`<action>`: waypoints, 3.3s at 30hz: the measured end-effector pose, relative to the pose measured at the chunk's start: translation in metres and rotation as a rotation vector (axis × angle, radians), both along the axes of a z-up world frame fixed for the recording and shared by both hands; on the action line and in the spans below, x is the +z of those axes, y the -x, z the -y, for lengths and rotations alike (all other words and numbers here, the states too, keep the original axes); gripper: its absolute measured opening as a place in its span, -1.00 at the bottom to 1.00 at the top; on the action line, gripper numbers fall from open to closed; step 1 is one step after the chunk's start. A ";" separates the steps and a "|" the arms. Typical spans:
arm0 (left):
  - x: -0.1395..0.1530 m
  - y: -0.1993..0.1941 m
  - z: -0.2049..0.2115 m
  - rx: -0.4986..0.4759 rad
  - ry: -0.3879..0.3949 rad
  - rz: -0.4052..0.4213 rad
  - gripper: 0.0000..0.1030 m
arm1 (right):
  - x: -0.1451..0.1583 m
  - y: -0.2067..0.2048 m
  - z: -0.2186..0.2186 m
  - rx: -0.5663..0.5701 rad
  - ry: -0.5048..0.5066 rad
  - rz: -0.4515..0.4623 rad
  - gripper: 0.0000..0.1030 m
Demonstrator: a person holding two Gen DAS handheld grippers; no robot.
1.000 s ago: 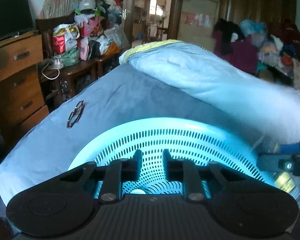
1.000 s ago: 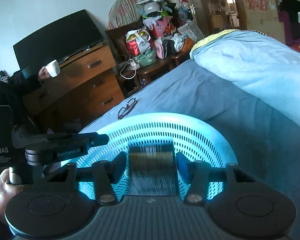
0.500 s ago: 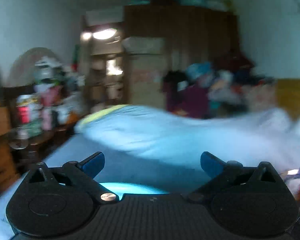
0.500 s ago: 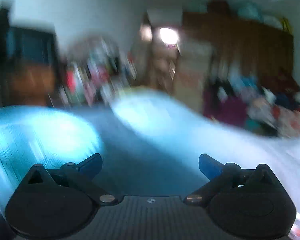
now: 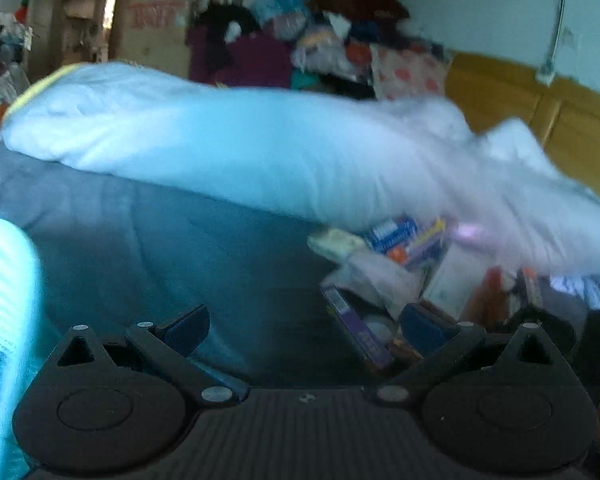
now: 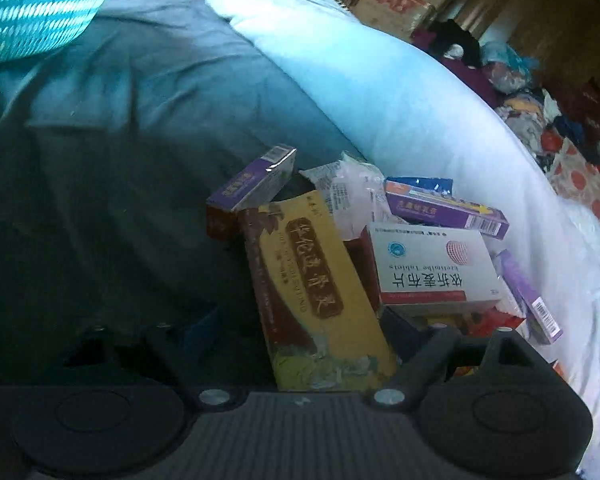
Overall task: Organize objects
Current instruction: 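Grasp the yellow-brown medicine box with the right gripper while the left grasps a white tube box, then carry both boxes over the blue basket and open both grippers, then grasp the Clotrimazole Cream box with the right gripper while the left grasps a white tablet box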
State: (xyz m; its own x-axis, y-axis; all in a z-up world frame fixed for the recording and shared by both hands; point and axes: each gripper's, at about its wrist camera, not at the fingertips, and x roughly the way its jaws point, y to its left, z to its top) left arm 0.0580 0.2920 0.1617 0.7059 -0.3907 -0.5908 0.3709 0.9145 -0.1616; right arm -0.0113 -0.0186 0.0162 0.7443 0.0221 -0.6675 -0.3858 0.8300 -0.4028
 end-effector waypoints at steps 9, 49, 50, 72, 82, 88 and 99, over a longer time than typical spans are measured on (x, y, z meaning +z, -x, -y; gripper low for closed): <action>-0.072 -0.048 0.055 -0.021 -0.046 -0.122 1.00 | 0.034 0.052 0.074 -0.228 -0.484 -0.013 0.17; 0.118 0.045 -0.090 0.315 -0.062 0.314 -0.39 | 0.206 0.015 -0.007 -0.008 -0.802 0.287 0.05; 0.129 0.048 -0.106 0.351 -0.072 0.325 -0.39 | 0.218 0.009 -0.021 0.029 -0.806 0.288 0.05; 0.115 0.086 -0.341 0.663 -0.077 0.073 -0.35 | 0.241 -0.040 -0.294 0.388 -0.725 -0.087 0.05; 0.115 0.078 -0.313 0.600 -0.072 0.145 0.85 | 0.213 -0.021 -0.263 0.326 -0.752 -0.001 0.53; 0.128 0.086 -0.238 0.416 -0.002 0.249 1.00 | 0.136 0.022 -0.093 -0.134 -0.700 0.152 0.62; 0.053 0.031 -0.035 -0.019 0.031 0.095 1.00 | 0.075 0.046 0.141 -0.737 -0.565 0.260 0.61</action>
